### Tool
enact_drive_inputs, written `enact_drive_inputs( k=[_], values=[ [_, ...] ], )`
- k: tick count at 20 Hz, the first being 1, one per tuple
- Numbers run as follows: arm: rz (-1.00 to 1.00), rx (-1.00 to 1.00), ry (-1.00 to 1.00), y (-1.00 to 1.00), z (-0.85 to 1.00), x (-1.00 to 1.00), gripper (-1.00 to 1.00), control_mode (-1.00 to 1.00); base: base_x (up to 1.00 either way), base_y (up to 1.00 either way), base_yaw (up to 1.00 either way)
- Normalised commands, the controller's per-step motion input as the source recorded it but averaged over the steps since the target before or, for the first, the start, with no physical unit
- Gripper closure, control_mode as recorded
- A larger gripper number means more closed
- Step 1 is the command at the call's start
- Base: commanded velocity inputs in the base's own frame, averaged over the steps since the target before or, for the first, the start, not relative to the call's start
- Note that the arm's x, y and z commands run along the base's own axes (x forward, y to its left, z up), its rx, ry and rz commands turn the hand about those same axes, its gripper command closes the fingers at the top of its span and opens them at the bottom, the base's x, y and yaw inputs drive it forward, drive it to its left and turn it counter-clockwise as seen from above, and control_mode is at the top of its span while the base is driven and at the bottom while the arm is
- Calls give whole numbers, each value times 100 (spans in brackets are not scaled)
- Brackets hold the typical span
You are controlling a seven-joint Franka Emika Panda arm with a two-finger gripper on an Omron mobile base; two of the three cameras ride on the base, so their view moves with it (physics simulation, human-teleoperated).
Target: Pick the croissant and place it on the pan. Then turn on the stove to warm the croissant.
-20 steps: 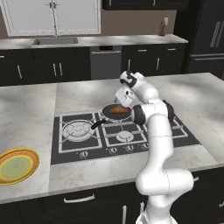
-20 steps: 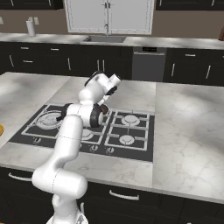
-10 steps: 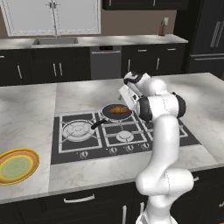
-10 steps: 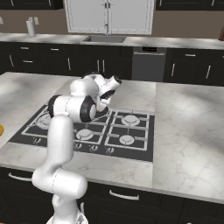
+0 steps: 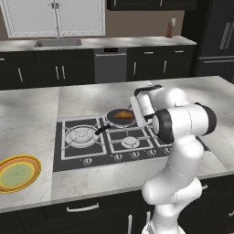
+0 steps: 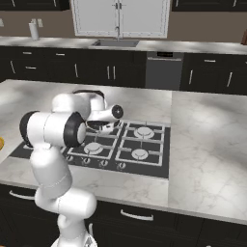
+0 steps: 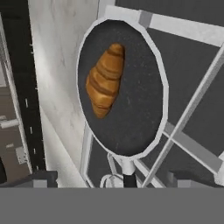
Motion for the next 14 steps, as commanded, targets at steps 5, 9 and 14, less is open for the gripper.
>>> enact_drive_inputs(
  k=[5, 9, 14],
  values=[
    [0, 4, -19, -13, 69, -47, -100, -100, 0, 0, 0],
    [0, 3, -8, -29, 53, -56, -100, -100, 0, 0, 0],
    [0, 3, 2, -35, 52, -55, -100, -100, 0, 0, 0]
  ],
)
